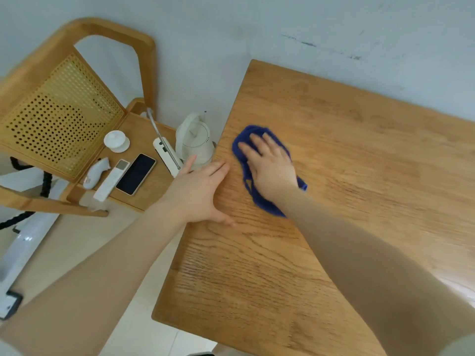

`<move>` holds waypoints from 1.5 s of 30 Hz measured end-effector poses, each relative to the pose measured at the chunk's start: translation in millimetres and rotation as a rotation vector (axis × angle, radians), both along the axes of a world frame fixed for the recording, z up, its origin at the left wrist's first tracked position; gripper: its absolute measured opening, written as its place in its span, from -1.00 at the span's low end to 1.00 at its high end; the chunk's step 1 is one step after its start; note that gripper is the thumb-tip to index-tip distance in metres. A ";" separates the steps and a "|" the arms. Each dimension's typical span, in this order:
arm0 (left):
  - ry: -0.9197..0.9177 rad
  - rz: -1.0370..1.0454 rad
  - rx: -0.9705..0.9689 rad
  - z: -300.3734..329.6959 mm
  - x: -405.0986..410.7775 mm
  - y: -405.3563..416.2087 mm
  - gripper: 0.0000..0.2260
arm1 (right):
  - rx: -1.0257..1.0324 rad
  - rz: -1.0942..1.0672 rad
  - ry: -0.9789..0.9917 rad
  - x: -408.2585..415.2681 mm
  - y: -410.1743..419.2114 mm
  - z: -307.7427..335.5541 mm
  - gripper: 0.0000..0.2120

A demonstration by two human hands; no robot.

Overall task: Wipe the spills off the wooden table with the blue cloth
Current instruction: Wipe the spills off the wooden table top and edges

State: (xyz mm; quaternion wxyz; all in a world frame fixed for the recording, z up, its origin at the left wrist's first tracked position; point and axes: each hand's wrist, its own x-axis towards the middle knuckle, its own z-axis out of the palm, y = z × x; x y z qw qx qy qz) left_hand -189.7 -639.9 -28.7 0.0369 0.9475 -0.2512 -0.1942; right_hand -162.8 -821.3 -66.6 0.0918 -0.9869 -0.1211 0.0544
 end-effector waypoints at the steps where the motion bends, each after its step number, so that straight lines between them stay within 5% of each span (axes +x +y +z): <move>1: -0.033 0.011 -0.034 3.0 0.1 7.9 0.12 | 0.020 0.095 -0.009 -14.4 7.3 0.7 -0.55; 7: -0.093 0.161 -0.143 9.6 -2.7 45.5 0.12 | 0.017 0.366 0.026 -25.5 22.1 -3.7 -0.58; 14: -0.007 0.243 -0.215 1.0 -15.7 51.3 0.05 | -0.006 0.120 0.000 24.1 46.8 -2.7 -0.61; 23: 0.017 0.229 -0.297 10.5 -20.0 31.5 -0.09 | 0.046 0.489 -0.075 -46.5 4.8 -12.9 -0.62; 31: 0.109 0.286 -0.224 -0.2 -24.2 1.5 0.12 | 0.047 0.030 -0.078 6.1 16.7 -6.7 -0.62; 38: 0.084 0.181 0.047 -7.9 -25.3 -15.6 0.14 | 0.029 0.279 -0.082 -49.6 -30.1 -9.4 -0.60; 45: 0.108 0.203 -0.001 -11.4 -30.7 -11.0 0.13 | 0.011 -0.220 -0.040 -13.8 -58.4 -6.3 -0.61</move>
